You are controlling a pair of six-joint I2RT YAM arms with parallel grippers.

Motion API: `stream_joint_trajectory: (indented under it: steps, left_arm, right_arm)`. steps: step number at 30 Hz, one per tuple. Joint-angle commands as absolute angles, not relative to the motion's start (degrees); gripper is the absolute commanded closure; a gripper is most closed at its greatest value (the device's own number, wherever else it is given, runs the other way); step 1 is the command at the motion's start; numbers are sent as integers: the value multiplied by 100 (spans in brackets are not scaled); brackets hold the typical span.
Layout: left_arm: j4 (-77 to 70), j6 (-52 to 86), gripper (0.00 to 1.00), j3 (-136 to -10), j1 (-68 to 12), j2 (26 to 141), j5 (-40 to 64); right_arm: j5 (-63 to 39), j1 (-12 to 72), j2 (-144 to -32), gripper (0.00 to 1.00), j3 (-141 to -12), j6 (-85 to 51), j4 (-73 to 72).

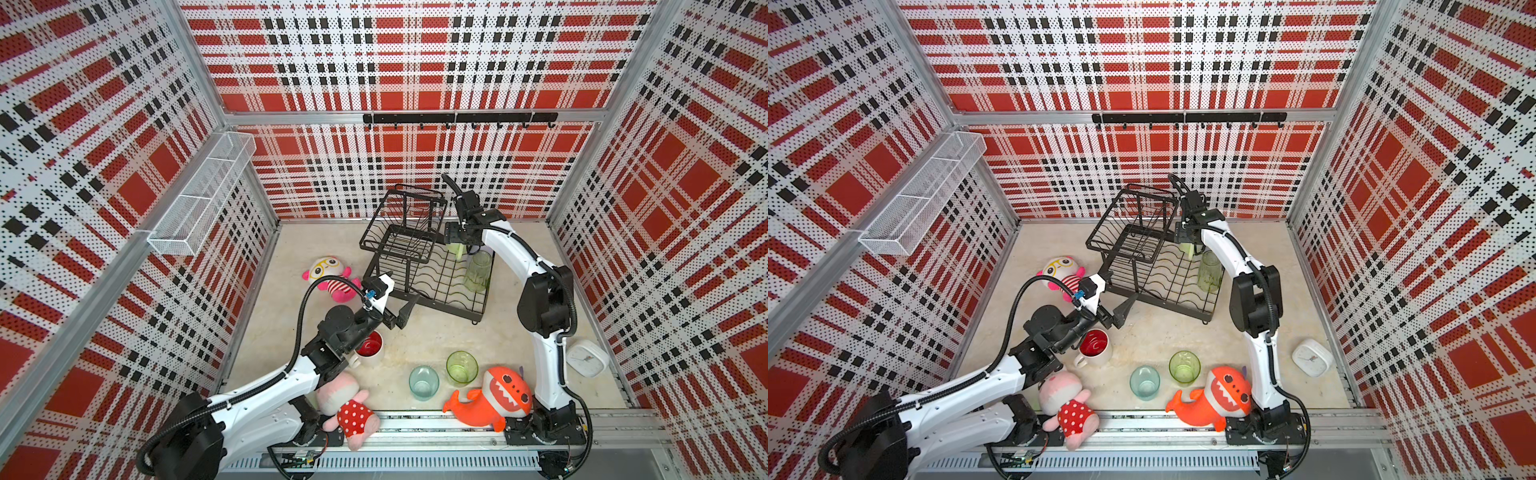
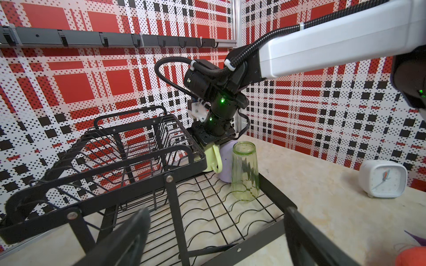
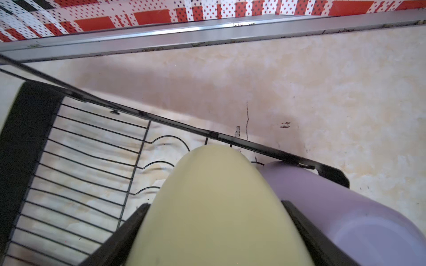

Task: Load cups into a dish rack
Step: Place the cup upside down at the dish rack.

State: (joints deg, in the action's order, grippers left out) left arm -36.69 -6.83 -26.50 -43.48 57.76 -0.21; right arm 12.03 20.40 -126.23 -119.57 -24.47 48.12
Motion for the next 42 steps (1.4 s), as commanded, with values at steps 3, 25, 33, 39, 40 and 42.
stream_joint_trajectory:
  steps: [3,25,33,39,40,42]
  left_arm:
    - [-3639,-756,7,-2721,-4324,5757,41]
    - [-3594,-790,7,-2713,-4333,5687,58]
    - [-3565,-799,7,-2683,-4350,5638,22]
    - [-3555,-832,7,-2673,-4386,5607,-8]
    - [-3551,-834,7,-2678,-4386,5607,-13]
    - [-3551,-844,7,-2679,-4395,5599,-17]
  right_arm:
    - [1596,2136,-12842,31,-12252,-2617,4780]
    - [1989,2232,-13506,31,-12638,-2997,5061]
    - [1965,2232,-13587,27,-12691,-3050,5076]
    - [2046,2268,-13553,18,-12718,-3059,5111]
    - [2046,2275,-13536,18,-12718,-3051,5114]
    - [2056,2284,-13490,17,-12718,-3050,5105]
